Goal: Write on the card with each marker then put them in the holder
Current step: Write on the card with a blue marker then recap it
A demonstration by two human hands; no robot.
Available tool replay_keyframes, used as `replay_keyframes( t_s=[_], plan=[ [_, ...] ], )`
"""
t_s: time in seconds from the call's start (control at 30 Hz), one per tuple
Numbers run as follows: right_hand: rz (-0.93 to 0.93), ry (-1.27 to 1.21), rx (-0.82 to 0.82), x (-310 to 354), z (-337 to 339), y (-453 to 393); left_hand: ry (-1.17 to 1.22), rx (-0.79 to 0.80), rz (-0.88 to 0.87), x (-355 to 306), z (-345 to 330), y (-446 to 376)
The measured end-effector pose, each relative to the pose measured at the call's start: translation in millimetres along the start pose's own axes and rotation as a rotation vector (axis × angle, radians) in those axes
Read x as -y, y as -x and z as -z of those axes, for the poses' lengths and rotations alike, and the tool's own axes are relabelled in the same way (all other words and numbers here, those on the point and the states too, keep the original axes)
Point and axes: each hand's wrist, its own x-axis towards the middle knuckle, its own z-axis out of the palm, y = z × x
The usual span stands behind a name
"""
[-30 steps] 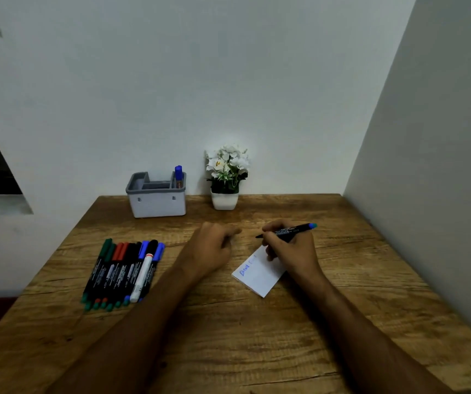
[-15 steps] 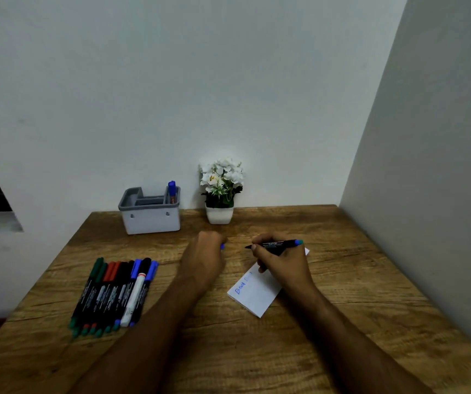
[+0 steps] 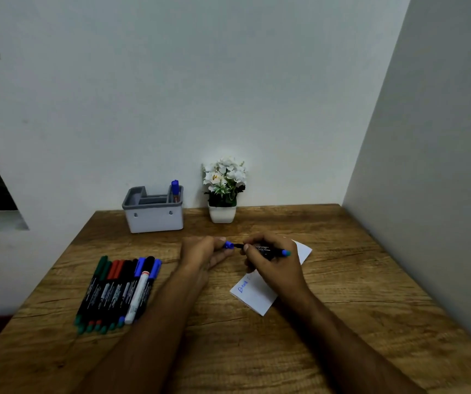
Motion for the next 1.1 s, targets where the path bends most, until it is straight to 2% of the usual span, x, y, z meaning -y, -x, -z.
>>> replay_keyframes(
  t_s=[0.4,0.53,0.63,0.87,0.97,1.1],
  plan=[
    [0.052,0.045,-0.039,-5.7,-8.3,-7.5,0.107,0.108,-0.009,0.0,-0.7,14.5],
    [0.078,0.036,-0.045,-5.4,-16.6,-12.3,0.094,0.033,-0.045,-1.6,-0.3,14.1],
    [0.033,-0.025,-0.075,-2.4,-28.0,-14.8,0.130,-0.058,-0.079,-4.4,-0.6,11.8],
    [0.008,-0.143,-0.061,8.4,-68.2,-33.2,0.223,-0.086,-0.223,-20.9,17.4,11.7],
    [-0.004,-0.209,0.008,16.8,-88.4,-36.7,0.208,-0.199,-0.335,-33.5,36.3,5.7],
    [-0.057,-0.205,0.048,20.3,-110.6,-44.5,0.093,-0.321,-0.578,-57.8,67.4,0.8]
  ],
)
